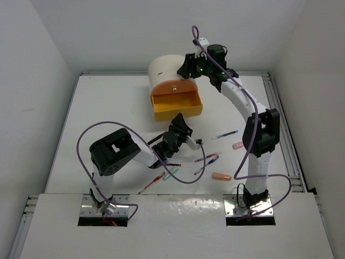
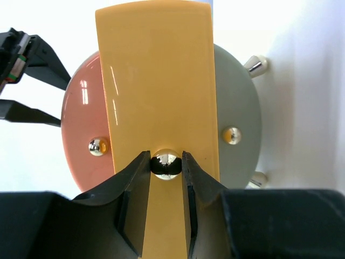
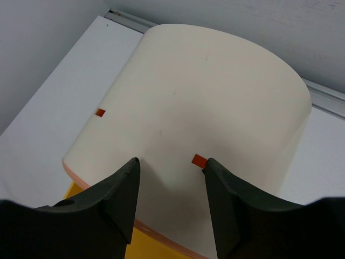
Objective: Sort the stationery into containers
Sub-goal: Open the drawer in the storage box, then pick up the pen from the center of the board.
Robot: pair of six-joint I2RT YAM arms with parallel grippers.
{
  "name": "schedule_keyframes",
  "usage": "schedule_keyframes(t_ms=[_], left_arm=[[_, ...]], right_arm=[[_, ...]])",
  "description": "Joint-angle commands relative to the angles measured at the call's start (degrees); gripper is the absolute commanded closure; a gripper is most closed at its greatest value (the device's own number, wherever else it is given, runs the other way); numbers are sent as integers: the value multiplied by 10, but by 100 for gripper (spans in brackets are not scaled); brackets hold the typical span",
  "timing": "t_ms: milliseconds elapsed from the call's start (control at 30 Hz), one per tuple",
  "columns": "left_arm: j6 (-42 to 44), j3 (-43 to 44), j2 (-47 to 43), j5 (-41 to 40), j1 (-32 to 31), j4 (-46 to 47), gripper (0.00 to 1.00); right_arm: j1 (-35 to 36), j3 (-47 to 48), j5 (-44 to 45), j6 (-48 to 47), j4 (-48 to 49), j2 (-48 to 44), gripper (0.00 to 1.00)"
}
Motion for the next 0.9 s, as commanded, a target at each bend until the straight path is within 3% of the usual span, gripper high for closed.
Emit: schedule_keyframes(t_ms=[0,200,300,333,367,533,667,867], left_arm=[[-31,-17,-33,-17,-21,-4,100],[-45,-27,-50,-32,-38,-24,99],[-45,-29,-51,-32,-39,-27,77],[-45,-29,-51,-31,-39,-27,60],[-46,-30,-51,-30,-39,-27,52],[-50,-29,-69,-21,-44,-52,28],[-64,-36,-106,-15,-54,-89,26],[-148,-17,-190,-12,-95,-241,24]], right_arm=[[5,12,1,-6,-3,23,49],[7,24,4,-5,-8,32,49],[8,27,4,-7,-11,32,49],[8,26,5,-7,-11,31,48],[9,26,5,-7,-12,29,48],[9,28,7,-7,-17,20,46],[10,35,11,-10,-29,11,44],[13,38,20,-18,-45,-15,26]])
